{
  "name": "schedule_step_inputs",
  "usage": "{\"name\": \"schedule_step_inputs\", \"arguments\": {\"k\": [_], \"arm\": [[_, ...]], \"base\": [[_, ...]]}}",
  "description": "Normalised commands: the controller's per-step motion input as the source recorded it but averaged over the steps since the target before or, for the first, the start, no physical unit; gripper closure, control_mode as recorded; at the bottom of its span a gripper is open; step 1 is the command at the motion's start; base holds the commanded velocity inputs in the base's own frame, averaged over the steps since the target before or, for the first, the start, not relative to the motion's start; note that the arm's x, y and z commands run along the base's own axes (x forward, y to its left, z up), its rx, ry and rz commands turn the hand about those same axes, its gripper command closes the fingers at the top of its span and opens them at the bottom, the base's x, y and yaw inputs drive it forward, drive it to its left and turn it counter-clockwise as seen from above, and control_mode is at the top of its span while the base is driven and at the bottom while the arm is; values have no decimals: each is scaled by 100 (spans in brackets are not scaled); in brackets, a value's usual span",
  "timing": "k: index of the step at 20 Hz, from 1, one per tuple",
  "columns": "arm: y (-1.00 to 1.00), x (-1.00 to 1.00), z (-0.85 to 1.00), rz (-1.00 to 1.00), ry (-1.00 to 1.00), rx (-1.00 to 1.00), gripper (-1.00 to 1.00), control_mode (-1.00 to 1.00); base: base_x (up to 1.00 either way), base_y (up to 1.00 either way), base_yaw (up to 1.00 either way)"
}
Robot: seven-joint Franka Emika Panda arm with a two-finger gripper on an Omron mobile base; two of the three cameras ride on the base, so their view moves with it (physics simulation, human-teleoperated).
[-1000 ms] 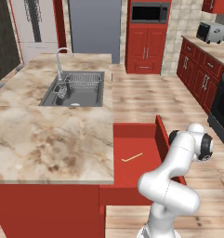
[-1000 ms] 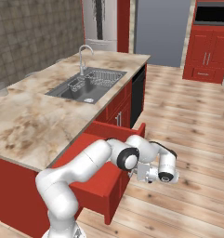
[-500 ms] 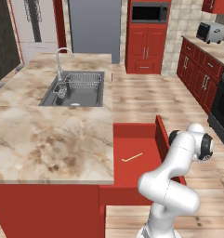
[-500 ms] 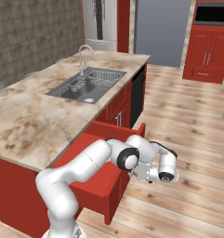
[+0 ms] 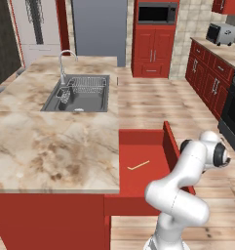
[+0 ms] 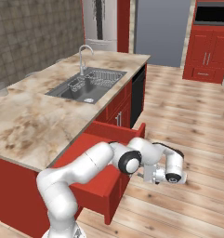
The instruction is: Take a straw from the drawer in front and place it inside the glass cup on the dining counter.
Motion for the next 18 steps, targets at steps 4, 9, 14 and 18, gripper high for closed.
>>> {"name": "schedule_step_inputs", "arguments": {"k": [4, 9, 14, 18], "arm": [[-30, -21, 15, 1, 0, 0, -100, -100], [-10, -31, 34, 0, 0, 0, -100, -100], [0, -26, 54, 0, 0, 0, -100, -100], [11, -26, 68, 0, 1, 0, -100, -100]], "base": [[0, 0, 0], [0, 0, 0], [0, 0, 0], [0, 0, 0]]}}
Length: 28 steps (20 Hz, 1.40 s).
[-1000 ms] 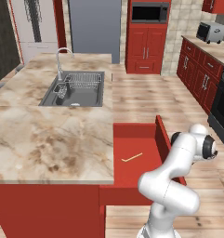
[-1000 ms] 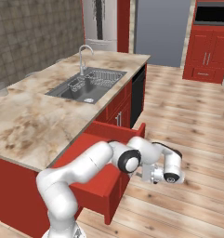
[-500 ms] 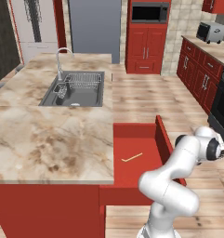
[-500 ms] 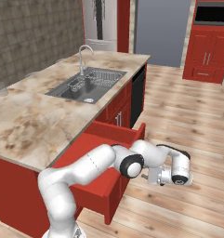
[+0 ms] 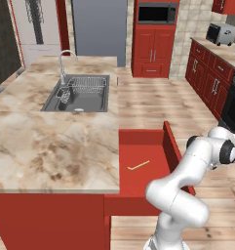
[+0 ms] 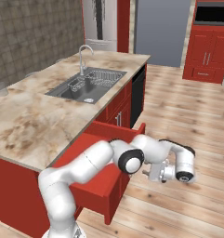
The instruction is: Take a straw from the drawer in front and place it inside the glass cup on the dining counter.
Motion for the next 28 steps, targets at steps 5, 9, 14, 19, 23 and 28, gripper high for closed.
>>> {"name": "schedule_step_inputs", "arguments": {"k": [5, 9, 14, 19, 23, 28], "arm": [[29, -19, 59, 0, 2, -3, -100, -100], [43, -2, 35, 0, 0, -5, -100, -100], [50, 0, 37, 4, 0, -3, -100, -100], [40, 0, 44, 2, 0, -2, -100, -100], [36, 0, 47, 3, 0, -3, -100, -100], [36, -5, 51, 2, 0, -5, -100, -100]], "base": [[0, 0, 0], [0, 0, 0], [0, 0, 0], [0, 0, 0], [0, 0, 0], [0, 0, 0]]}}
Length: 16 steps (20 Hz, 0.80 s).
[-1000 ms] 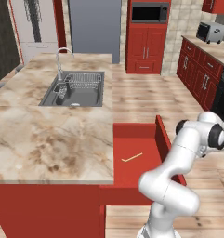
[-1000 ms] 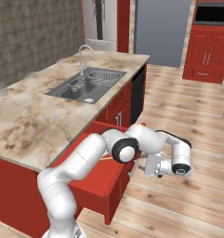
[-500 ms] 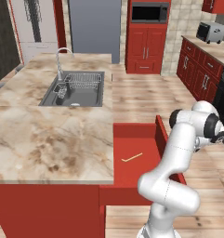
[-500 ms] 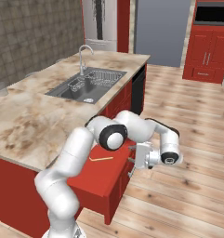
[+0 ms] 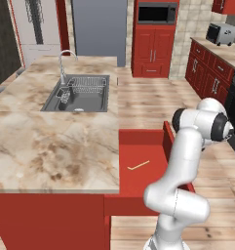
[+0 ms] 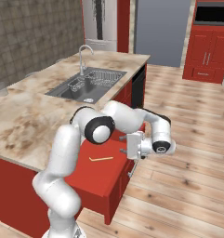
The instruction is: Take a straw from the drawer in front and place it inside the glass cup on the dining counter.
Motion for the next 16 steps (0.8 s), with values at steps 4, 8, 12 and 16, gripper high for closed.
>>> {"name": "schedule_step_inputs", "arguments": {"k": [4, 8, 12, 16], "arm": [[30, -7, 46, 1, 0, -4, -100, -100], [26, -1, 41, 6, 0, -4, -100, -100], [36, -1, 32, 12, 2, -10, -100, -100], [36, -13, 14, 15, 1, -11, -100, -100]], "base": [[0, 0, 0], [0, 0, 0], [0, 0, 0], [0, 0, 0]]}}
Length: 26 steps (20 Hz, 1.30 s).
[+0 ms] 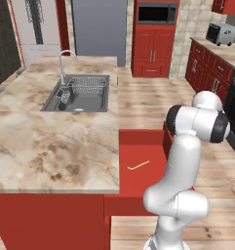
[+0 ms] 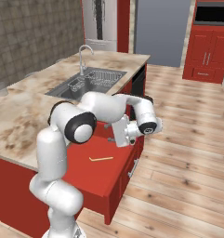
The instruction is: Take a straw from the drawer in front and place it inside the glass cup on the dining counter.
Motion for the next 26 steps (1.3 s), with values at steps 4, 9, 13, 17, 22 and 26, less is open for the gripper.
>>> {"name": "schedule_step_inputs", "arguments": {"k": [4, 9, 13, 17, 22, 26], "arm": [[26, -31, 2, 15, -2, -6, -100, -100], [21, -34, 2, 15, -11, -7, -100, -100], [16, -16, 1, 16, -22, -5, -100, -100], [14, -11, 10, 13, -24, -3, -100, -100], [8, -4, 14, 6, -20, -2, -100, -100], [9, 0, 8, 0, -12, -1, -100, -100]], "base": [[0, 0, 0], [0, 0, 0], [0, 0, 0], [0, 0, 0], [0, 0, 0], [0, 0, 0]]}}
